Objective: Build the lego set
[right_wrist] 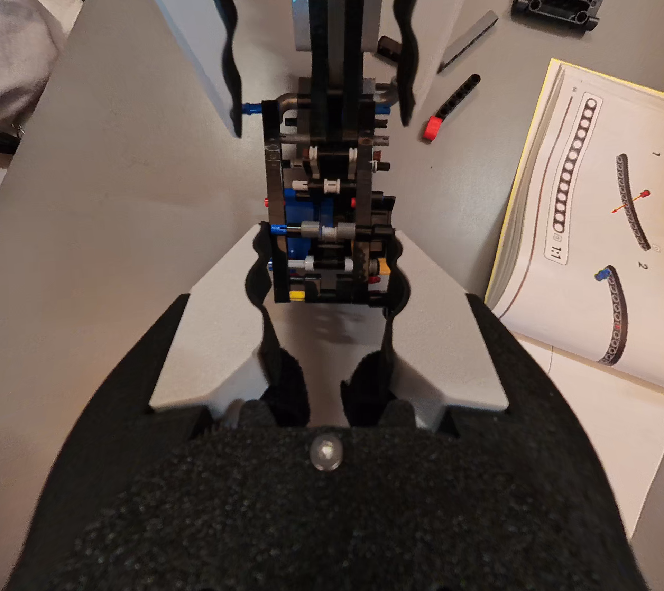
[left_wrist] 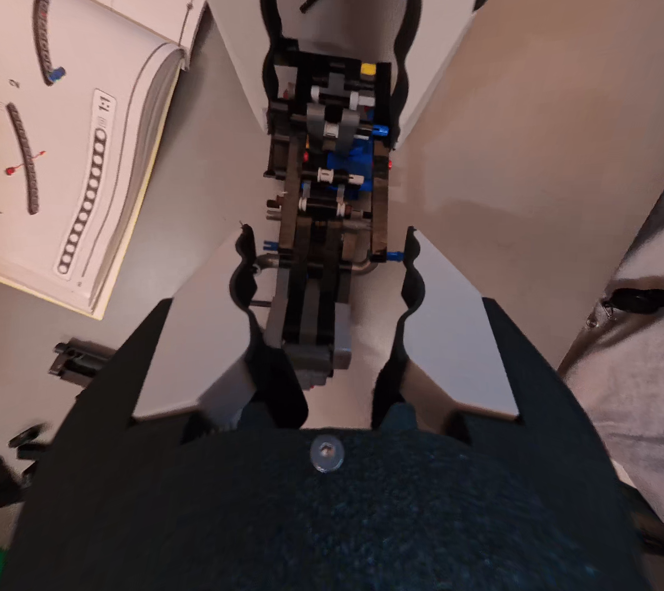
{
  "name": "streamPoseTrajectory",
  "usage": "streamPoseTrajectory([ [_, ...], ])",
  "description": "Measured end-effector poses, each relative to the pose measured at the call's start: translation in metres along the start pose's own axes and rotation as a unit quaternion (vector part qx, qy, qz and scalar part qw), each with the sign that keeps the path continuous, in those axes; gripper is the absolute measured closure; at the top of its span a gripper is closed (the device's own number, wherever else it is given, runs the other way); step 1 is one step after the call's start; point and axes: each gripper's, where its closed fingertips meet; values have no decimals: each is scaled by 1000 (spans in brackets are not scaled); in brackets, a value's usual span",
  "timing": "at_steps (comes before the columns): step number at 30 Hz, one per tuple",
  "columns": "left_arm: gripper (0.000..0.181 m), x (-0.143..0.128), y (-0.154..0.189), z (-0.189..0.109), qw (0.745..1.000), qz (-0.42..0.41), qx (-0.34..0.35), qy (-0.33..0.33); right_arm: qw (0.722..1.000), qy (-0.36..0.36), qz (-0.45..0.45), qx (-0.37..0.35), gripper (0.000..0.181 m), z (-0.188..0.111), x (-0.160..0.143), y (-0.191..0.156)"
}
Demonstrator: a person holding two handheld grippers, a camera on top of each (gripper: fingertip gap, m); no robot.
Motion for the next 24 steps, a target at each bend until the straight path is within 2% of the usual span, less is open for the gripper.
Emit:
streamPoseTrajectory([
  [3,102,-1,-6,9,1000,3,0,-14,1000,-2,-7,-3,118,0,0,0],
  [4,109,-2,-3,10,1000,1,-15,-21,1000,-2,-10,-4,118,0,0,-1],
  [9,114,-4,0,14,998,1,-48,-45,1000,-1,-5,-3,117,1,0,0],
  [20,117,-4,-1,12,995,-10,-70,-75,1000,11,15,10,119,1,0,1],
  [24,117,-3,-2,13,995,-11,-71,-66,1000,10,16,3,119,1,0,2],
])
Point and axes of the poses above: each gripper's, where its closed fingertips meet, z out along the fingers, x out of its top, y = z × x across the jaws, and after that the axes turned 14 degrees about -z, right-handed
